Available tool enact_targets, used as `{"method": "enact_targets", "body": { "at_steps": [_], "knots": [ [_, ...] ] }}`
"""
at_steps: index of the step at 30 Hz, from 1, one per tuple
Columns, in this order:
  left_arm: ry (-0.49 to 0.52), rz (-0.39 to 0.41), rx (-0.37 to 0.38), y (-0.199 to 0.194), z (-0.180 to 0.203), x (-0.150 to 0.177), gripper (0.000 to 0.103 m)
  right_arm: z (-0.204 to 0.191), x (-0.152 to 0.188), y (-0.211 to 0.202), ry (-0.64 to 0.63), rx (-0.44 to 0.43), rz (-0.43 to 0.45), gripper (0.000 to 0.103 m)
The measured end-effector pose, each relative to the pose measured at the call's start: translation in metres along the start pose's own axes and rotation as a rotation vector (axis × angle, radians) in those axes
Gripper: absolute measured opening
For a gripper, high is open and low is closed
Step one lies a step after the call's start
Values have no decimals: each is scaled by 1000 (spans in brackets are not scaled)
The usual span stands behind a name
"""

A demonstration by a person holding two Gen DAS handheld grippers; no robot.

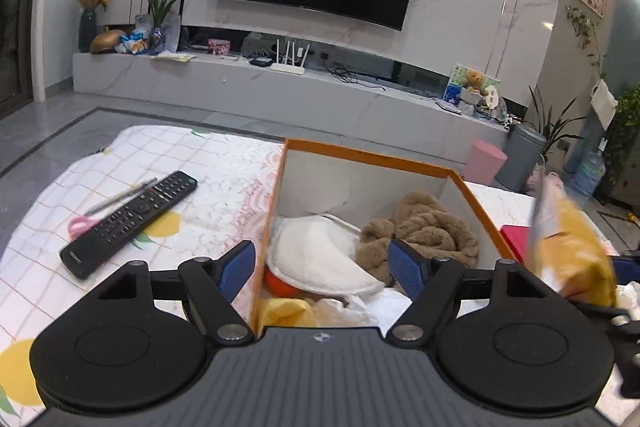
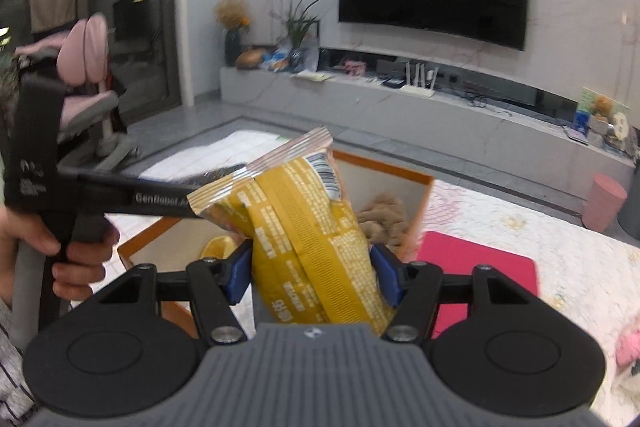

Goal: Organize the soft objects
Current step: 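Lower the yellow snack bag into the box and open the right tool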

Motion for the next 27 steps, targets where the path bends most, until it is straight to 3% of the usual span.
{"method": "enact_targets", "body": {
  "at_steps": [7,12,14,23,27],
  "knots": [
    [-59,-26,-67,10,-19,1,89,-18,-5,60,-89,-14,-164,61],
    [-106,-10,-31,7,-27,-1,89,-20,-3,98,-162,-45,-354,41],
    [-103,-13,-25,7,-27,0,89,-21,-4,109,-177,-23,-405,38],
    [-12,9,-73,6,-23,1,89,-35,0,114,-239,-10,-482,43],
    [-26,20,-77,4,-28,0,89,-36,-10,104,-246,-29,-477,46]
  ]
}}
Point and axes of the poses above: each gripper's, at about its wrist camera, not at the fingertips, and y roughly the way its jaws point, z to its right, x to its underside, the point moved 3 cm from there along y, roughly the way its jaws point, and after that the axes turned 2 degrees about z, right-handed, at the moved point
